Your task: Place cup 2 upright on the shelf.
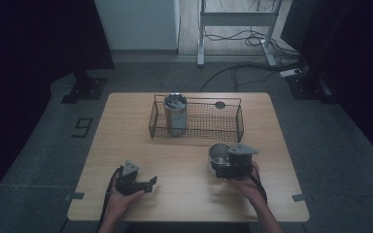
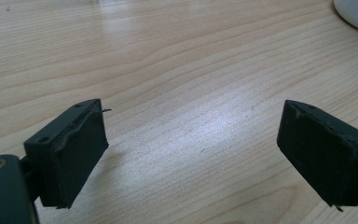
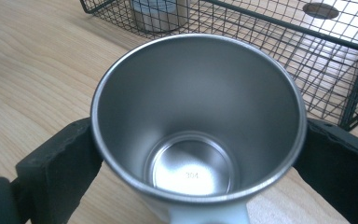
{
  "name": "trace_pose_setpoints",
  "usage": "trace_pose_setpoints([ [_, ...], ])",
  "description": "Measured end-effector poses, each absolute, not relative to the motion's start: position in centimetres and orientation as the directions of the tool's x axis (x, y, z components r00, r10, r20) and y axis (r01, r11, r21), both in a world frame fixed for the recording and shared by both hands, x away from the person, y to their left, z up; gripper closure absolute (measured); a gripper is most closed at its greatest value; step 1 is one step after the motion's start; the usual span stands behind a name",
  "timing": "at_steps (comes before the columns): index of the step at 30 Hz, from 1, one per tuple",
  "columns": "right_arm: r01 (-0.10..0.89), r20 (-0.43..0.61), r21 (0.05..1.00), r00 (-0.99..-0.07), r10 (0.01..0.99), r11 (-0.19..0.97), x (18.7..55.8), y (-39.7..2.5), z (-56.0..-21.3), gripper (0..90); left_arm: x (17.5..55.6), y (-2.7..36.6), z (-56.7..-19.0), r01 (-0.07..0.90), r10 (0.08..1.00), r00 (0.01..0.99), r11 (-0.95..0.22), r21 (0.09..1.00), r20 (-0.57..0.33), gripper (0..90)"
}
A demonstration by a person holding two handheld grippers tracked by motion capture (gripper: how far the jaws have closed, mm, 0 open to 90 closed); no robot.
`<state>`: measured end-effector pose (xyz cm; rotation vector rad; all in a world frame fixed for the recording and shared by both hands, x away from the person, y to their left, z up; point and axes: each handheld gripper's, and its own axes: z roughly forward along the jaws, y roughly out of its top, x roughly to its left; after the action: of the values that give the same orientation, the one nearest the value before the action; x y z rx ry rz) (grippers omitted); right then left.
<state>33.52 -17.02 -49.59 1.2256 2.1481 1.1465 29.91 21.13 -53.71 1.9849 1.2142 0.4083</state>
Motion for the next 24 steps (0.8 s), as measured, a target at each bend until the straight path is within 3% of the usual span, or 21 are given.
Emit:
trace_pose_setpoints([
  [8, 0.518, 0.031, 0.801, -0.537, 0.843, 0.3, 34.6, -16.3, -49.9, 0.6, 30.0, 21.2, -53.9, 0.626, 0.865, 0.489, -0.254, 0.738, -0.117, 8.3],
  [24, 0.526, 0.018, 0.78, -0.56, 0.828, 0.339, 35.2, -15.9, -50.2, 6.9, 30.0, 21.1, -54.0, 0.626, 0.862, 0.493, -0.261, 0.735, -0.114, 8.3],
])
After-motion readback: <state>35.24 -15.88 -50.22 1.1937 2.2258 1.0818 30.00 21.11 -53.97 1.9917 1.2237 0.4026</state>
